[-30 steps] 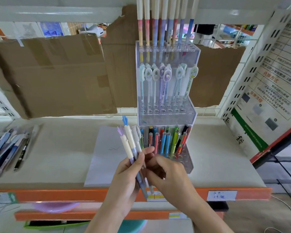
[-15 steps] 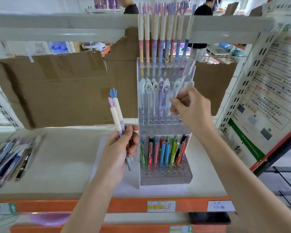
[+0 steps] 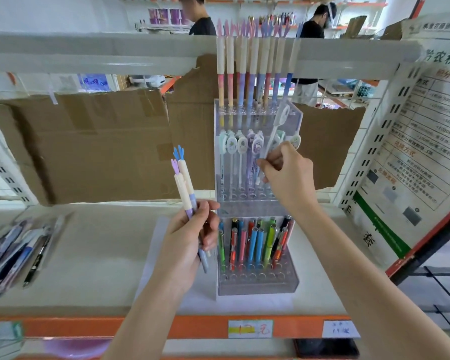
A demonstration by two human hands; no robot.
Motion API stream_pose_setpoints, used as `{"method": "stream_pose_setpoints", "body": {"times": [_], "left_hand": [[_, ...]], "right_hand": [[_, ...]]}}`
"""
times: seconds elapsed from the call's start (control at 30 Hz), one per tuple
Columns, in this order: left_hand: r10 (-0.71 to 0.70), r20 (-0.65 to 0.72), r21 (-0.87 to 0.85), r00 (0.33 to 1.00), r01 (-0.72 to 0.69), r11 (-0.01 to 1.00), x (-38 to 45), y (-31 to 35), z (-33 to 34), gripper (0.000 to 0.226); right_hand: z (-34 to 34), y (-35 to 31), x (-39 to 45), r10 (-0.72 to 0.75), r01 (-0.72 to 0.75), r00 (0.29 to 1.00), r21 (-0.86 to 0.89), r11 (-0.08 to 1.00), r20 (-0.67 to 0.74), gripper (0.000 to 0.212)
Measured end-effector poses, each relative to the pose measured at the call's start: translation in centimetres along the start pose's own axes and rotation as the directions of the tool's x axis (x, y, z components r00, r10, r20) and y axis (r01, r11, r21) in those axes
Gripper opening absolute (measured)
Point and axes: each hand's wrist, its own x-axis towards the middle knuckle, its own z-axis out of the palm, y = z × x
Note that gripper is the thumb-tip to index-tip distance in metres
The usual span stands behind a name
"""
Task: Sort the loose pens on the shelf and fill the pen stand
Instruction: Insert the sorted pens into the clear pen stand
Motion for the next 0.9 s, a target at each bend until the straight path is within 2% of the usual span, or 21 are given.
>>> {"method": "stream_pose_setpoints", "body": {"times": [0.17, 0.27, 0.37, 0.43, 0.73, 0.9], "left_hand": [[-0.015, -0.001, -0.006, 1.0, 0.015, 1.0, -0.1, 0.0, 0.0, 0.015], [-0.02, 0.0, -0.011, 1.0, 0.02, 1.0, -0.1, -0.1, -0.1, 0.016], [-0.03, -0.001, -0.016, 1.0, 0.03, 0.999, -0.1, -0.1, -0.1, 0.015], [-0.029, 0.002, -0.015, 1.0, 0.029, 0.999, -0.1, 0.0, -0.1, 0.014], [-0.038, -0.001, -0.012, 0.999, 0.038, 0.999, 0.1, -0.1, 0.0, 0.015], [-0.038, 0.007, -0.005, 0.999, 0.038, 0.999, 0.1, -0.1, -0.1, 0.015]], "right_hand": [[0.2, 0.5, -0.2, 0.002, -0.001, 0.999, -0.029, 1.0, 0.045, 0.014], [0.7, 1.3, -0.3, -0.006, 0.022, 0.995, -0.167, 0.986, 0.096, 0.016], [1.0, 1.5, -0.3, -0.028, 0.061, 0.995, -0.358, 0.932, 0.095, 0.017], [0.9, 1.5, -0.3, -0.026, 0.059, 0.996, -0.411, 0.91, 0.085, 0.019], [0.6, 1.0, -0.3, -0.007, 0.044, 0.995, -0.372, 0.927, 0.102, 0.021], [0.3, 1.0, -0.1, 0.017, 0.015, 0.995, -0.33, 0.944, 0.093, 0.013]]}}
